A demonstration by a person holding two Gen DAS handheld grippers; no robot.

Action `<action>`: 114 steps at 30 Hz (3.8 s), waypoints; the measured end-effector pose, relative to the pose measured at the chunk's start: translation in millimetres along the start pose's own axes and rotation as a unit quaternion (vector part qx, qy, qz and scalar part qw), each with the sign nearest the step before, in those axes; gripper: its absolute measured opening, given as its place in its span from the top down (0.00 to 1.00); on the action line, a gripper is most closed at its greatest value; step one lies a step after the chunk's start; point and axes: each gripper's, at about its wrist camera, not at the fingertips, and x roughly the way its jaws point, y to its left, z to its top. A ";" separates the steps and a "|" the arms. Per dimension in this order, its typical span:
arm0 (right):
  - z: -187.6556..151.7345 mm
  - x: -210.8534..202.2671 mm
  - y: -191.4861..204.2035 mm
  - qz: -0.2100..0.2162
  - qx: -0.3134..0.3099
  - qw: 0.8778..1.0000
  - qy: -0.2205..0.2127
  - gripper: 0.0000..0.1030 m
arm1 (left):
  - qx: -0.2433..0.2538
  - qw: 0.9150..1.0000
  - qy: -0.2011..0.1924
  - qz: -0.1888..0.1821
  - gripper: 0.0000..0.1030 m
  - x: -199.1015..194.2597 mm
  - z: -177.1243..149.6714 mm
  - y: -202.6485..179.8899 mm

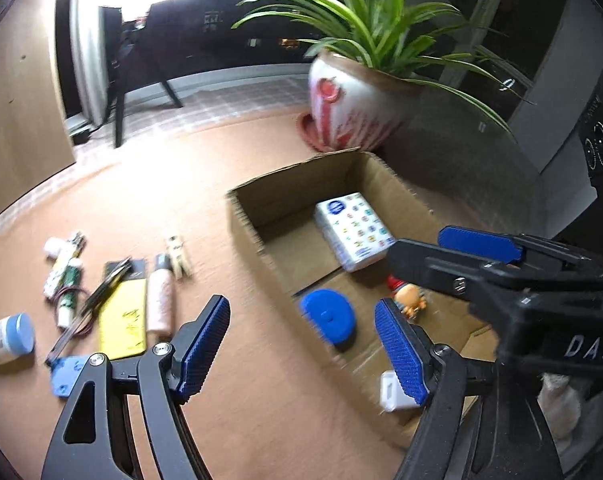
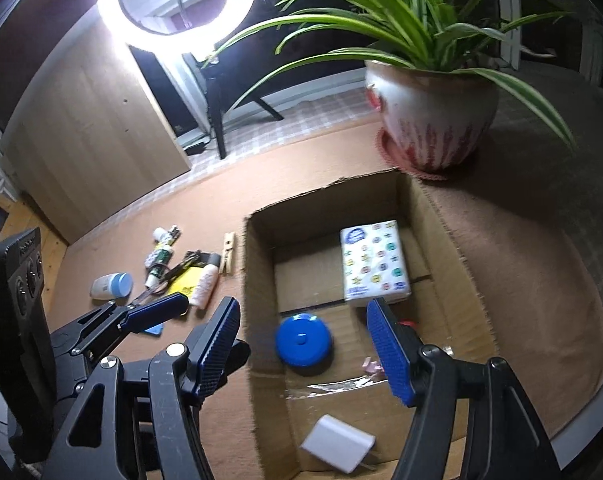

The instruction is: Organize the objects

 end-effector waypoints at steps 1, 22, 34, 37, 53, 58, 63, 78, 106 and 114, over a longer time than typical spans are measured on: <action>-0.6 0.9 2.3 0.003 0.000 1.000 0.001 0.39 | -0.003 1.000 0.000 0.004 0.24 -3.2 -2.9 5.0; -14.5 22.7 67.9 0.058 -0.029 0.997 0.035 0.40 | -0.126 0.990 0.018 0.066 0.30 -33.4 -33.5 157.9; -15.1 27.9 64.0 0.063 -0.015 0.997 0.045 0.40 | -0.111 0.991 0.056 0.057 0.43 10.6 -21.8 152.5; -15.7 26.0 57.5 0.062 -0.009 0.997 0.044 0.40 | -0.111 0.990 0.064 0.058 0.43 21.9 -18.1 149.6; -21.3 17.3 33.6 0.060 0.019 0.997 0.045 0.40 | -0.098 0.987 0.091 0.093 0.35 61.9 -4.8 147.2; -24.4 17.6 34.6 0.060 0.017 0.997 0.047 0.40 | -0.077 0.986 0.092 0.114 0.35 69.6 0.1 144.0; -26.0 18.0 32.6 0.058 0.021 0.997 0.047 0.40 | -0.062 0.986 0.088 0.125 0.49 66.5 -4.4 143.6; -34.0 8.6 24.8 0.053 0.029 0.997 0.042 0.40 | -0.105 0.990 0.069 0.064 0.49 27.0 -46.1 138.1; -65.1 -43.1 -39.2 -0.012 0.081 0.997 0.014 0.40 | 0.016 1.000 0.017 -0.010 0.49 -3.2 9.8 -7.7; -71.4 -49.3 -56.1 -0.023 0.097 0.995 0.013 0.40 | 0.030 1.000 0.007 0.004 0.49 20.5 36.8 -33.1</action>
